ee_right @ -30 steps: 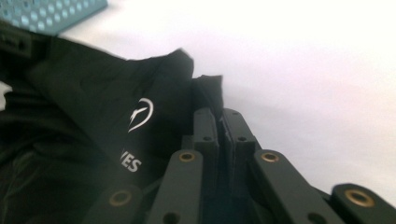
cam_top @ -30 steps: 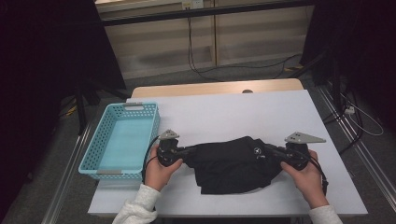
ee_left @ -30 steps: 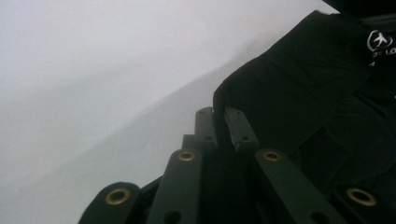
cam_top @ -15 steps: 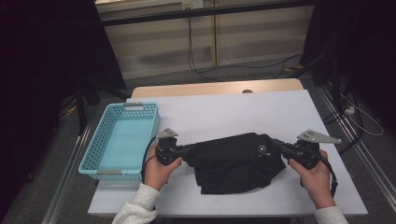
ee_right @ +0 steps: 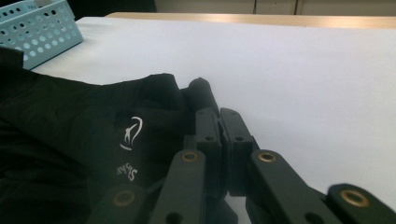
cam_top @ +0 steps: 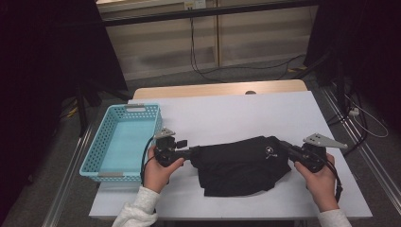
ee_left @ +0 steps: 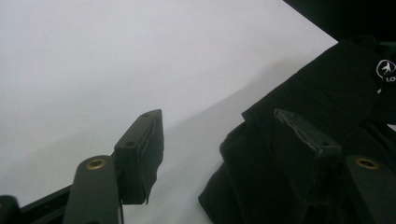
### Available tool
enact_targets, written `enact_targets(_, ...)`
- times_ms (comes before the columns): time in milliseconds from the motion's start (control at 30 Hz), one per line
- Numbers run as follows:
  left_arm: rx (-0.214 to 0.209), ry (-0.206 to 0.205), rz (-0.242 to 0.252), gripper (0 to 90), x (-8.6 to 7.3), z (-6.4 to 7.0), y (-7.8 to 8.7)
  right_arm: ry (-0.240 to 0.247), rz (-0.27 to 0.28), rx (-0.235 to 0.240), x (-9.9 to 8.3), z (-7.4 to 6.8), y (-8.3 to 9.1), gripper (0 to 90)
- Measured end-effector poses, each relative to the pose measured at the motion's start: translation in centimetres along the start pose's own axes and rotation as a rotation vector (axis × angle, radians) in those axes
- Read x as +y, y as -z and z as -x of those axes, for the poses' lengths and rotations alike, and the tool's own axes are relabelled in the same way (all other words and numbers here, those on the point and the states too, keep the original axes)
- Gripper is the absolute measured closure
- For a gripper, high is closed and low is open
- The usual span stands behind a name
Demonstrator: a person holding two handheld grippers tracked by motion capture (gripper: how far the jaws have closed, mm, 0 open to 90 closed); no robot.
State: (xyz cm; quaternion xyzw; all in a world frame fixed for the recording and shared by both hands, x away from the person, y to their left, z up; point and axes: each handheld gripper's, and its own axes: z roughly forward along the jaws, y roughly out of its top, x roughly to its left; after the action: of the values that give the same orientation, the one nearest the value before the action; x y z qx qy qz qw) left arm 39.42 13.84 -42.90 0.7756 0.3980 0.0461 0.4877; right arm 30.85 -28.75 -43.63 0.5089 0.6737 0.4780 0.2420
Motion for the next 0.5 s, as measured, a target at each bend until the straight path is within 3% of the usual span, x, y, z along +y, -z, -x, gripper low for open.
enact_targets(267, -0.035, -0.017, -0.021, 31.9, -0.4, 1.5, -0.3, 0.004, -0.006, -0.033, -0.3, 0.4, 0.0, 87.4)
enact_targets(500, -0.029, -0.024, -0.046, 33.6, -0.9, 1.7, -0.5, 0.011, -0.011, -0.057, -0.3, 0.6, 0.1, 87.4)
